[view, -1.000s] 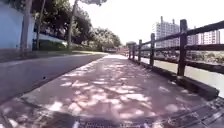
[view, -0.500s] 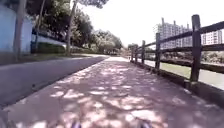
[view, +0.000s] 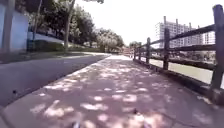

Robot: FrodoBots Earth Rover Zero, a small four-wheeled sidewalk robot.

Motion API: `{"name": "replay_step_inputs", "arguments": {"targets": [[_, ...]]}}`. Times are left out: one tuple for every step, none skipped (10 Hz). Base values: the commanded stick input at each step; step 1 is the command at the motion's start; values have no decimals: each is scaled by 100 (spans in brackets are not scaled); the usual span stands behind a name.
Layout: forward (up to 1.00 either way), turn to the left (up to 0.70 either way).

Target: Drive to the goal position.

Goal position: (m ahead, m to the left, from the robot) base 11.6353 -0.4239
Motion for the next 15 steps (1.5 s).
{"name": "replay_step_inputs", "arguments": {"targets": [[100,0],[100,0],[100,0],[100,0],[100,0],[100,0],[100,0],[100,0],[100,0],[100,0],[100,-13],[100,-40],[100,-38],[100,-22],[100,-6]]}}
